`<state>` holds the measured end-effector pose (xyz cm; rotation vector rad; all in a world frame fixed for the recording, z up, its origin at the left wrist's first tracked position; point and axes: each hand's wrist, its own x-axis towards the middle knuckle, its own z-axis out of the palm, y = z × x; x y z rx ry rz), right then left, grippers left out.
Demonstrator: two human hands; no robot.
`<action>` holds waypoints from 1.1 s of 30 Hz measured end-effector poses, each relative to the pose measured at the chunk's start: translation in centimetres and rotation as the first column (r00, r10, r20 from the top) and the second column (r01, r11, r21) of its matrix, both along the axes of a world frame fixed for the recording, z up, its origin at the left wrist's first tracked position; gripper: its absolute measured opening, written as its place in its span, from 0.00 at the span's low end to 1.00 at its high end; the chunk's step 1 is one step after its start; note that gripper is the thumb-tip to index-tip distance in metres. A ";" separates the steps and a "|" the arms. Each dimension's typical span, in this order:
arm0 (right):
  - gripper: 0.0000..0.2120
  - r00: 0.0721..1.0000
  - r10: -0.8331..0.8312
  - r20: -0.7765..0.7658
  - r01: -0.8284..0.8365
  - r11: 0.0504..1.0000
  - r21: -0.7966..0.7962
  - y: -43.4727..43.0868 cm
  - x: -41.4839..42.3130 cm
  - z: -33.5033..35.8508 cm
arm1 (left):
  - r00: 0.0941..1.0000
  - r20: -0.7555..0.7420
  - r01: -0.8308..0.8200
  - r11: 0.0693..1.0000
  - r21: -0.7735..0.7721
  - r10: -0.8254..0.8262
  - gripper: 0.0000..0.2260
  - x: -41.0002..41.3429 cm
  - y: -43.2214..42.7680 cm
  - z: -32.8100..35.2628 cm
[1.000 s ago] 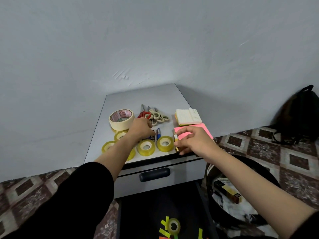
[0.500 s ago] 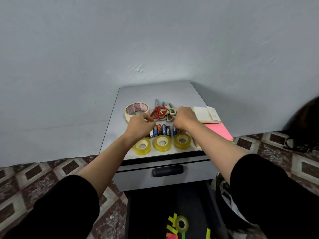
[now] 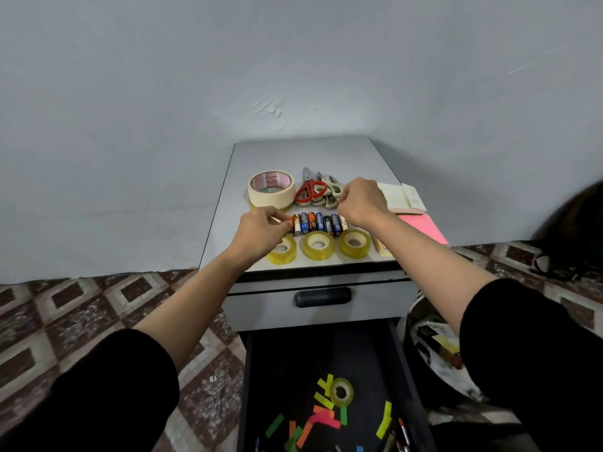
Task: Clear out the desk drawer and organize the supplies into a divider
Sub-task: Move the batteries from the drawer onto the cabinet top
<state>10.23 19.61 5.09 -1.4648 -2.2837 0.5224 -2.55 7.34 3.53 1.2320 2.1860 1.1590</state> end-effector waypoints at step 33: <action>0.06 0.848 0.475 0.235 -0.200 0.697 -0.689 -13.9 12.7 -26.9 | 0.887 0.354 0.457 0.670 -0.586 -0.295 0.06 7.4 -14.2 -26.3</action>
